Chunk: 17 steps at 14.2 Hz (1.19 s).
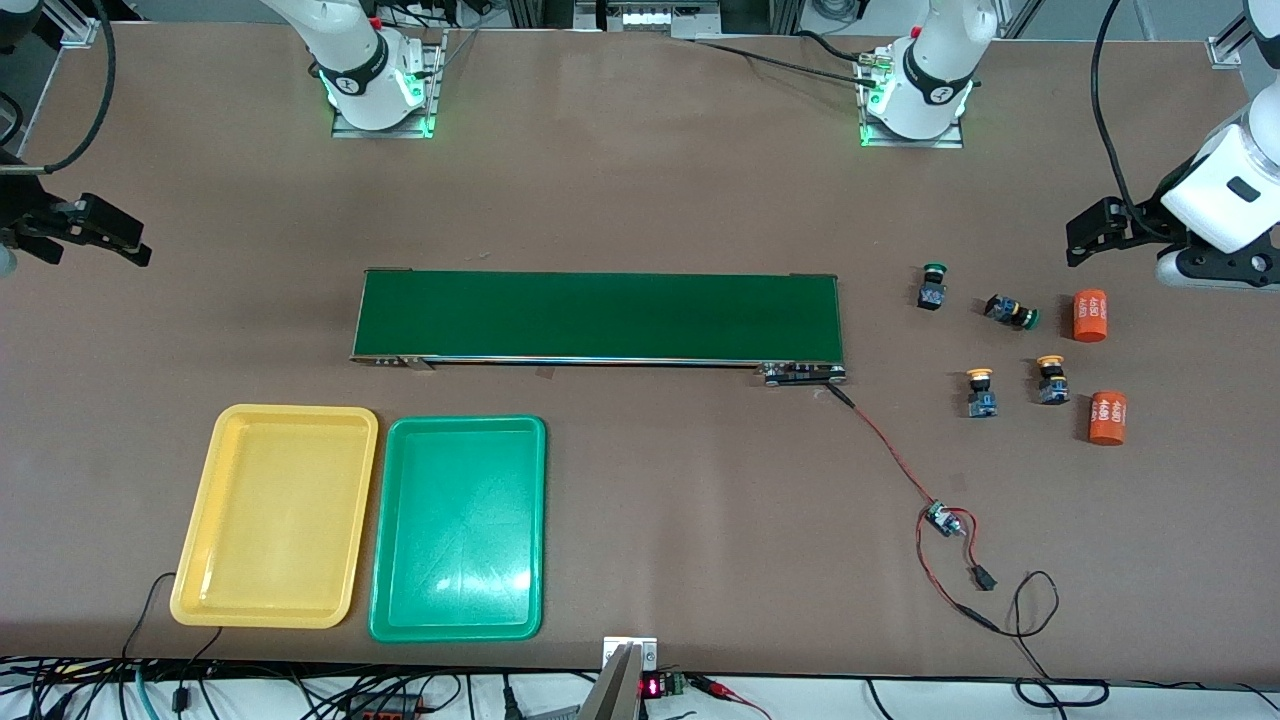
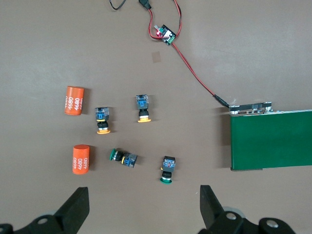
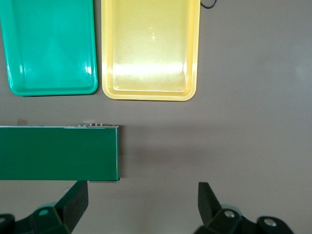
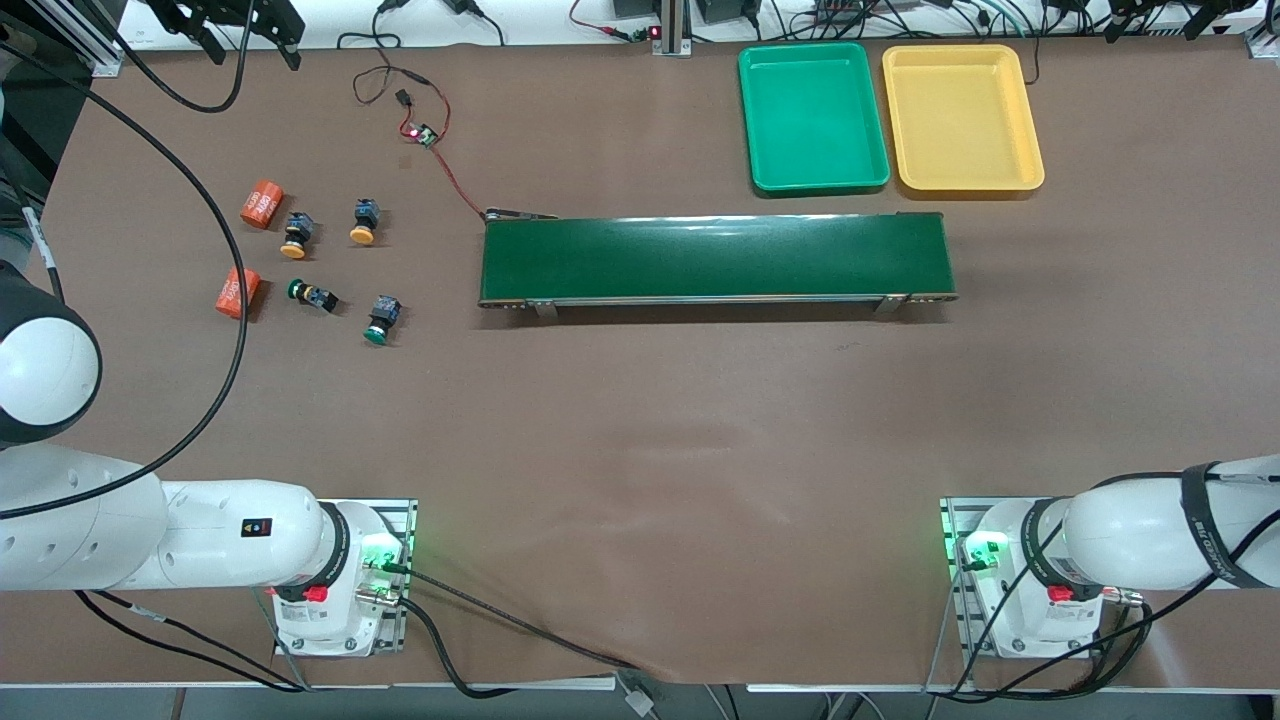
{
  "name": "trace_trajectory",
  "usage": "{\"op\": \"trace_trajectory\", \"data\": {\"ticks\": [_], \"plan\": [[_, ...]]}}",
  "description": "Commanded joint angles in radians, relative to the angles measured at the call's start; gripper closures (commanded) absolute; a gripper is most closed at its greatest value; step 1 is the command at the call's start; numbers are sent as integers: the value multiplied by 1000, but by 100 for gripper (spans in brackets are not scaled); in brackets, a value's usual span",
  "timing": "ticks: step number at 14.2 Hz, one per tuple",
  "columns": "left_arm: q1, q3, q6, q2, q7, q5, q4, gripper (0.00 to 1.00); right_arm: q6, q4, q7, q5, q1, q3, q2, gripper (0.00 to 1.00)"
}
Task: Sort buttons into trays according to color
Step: 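Reach the left gripper down to an orange-capped blue button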
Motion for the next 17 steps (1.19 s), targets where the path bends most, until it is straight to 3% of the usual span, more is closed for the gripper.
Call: {"op": "trace_trajectory", "data": {"ticks": [1,13,15,17], "plan": [[-3,0,-15,-10,-1,0,3,0,-1,-17,-7,-15,3,1,-22,0],[9,10,-137,125,5,12,59,0,0,-16,-4,-7,0,0,-19,0],[29,13,-128,186,5,12,45,0,0,-16,-4,-6,0,0,-19,0],[34,13,-35,262,5,12,37,0,11,-14,-4,-6,-2,0,-14,0]]}}
